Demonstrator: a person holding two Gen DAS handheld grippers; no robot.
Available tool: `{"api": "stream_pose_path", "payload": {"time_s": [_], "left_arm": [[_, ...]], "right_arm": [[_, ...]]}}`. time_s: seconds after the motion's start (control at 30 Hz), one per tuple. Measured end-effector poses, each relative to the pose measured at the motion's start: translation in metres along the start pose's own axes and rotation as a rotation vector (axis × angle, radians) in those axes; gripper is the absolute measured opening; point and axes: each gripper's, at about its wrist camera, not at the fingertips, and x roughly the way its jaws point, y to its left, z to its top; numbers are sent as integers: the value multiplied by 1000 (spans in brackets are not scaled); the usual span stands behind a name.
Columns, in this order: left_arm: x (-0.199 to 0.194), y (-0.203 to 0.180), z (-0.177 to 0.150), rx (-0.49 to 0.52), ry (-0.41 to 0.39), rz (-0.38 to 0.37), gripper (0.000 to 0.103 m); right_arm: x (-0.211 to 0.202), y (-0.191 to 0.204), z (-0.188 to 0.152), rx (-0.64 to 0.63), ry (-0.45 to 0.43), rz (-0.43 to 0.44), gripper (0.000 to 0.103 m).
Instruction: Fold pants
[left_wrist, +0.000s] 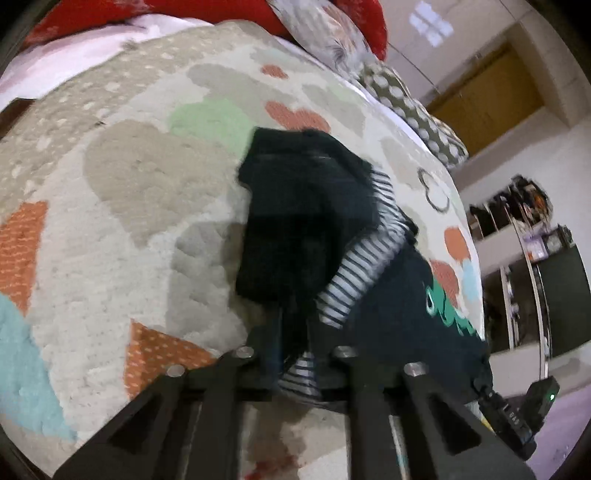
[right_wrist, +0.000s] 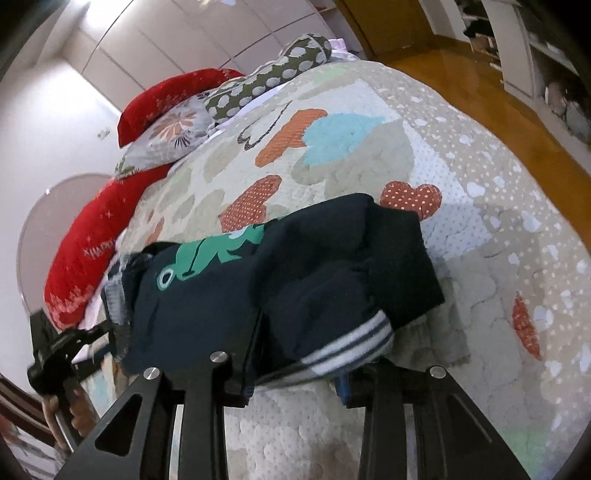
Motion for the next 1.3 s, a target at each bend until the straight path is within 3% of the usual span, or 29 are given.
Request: {"api": "stream_pose_path", "payload": {"time_s": [0.3,0.33,0.4,0.43,0.47,0.67,0.73,0.77,0.8,0.83,0.87,0.93,0.97,1.0,1.13,1.3], "left_arm": [[-16,0,-2,-23,-17,-45,12],[-14,1,0,-23,-13,-30,16],[-9,4,2,-36,-19,-23,36],[-6,6,4,-37,-24,-26,59],[-4,6,7,-37,-39,-21,73],[18,-7,43,36,-102,21,87],[32,-15,57,46,-85,8,87],[40,-18,62,46,-54,3,81],[48,-23,66,48,-13,10,67],[53,-28,65,55,18,31,31],[55,-31,63,64,37,43,24],[47,-34,54,57,30,19,20],[39,-34,50,45,30,7,20],[32,-33,47,32,28,-1,20],[-8,-32,32,2,2,-41,20],[-48,-32,17,-28,-28,-127,20]], "right_arm": [[-9,1,6,-12,25,-2,36],[-8,0,7,-11,23,2,36],[-5,-1,7,-11,21,4,36],[-3,-2,7,-6,24,5,36],[0,-3,6,4,34,6,39],[4,-6,1,18,13,12,45],[11,-6,4,26,-12,10,49],[14,-6,6,26,-20,5,49],[20,-6,8,28,-33,-5,49],[26,-6,12,33,-53,-16,49],[32,-5,17,39,-72,-27,49],[42,-2,29,40,-83,-41,49],[46,-1,35,39,-83,-37,37],[52,-1,45,41,-66,-10,20],[44,-1,60,59,-66,51,15],[-1,11,56,13,-119,104,15]]}}
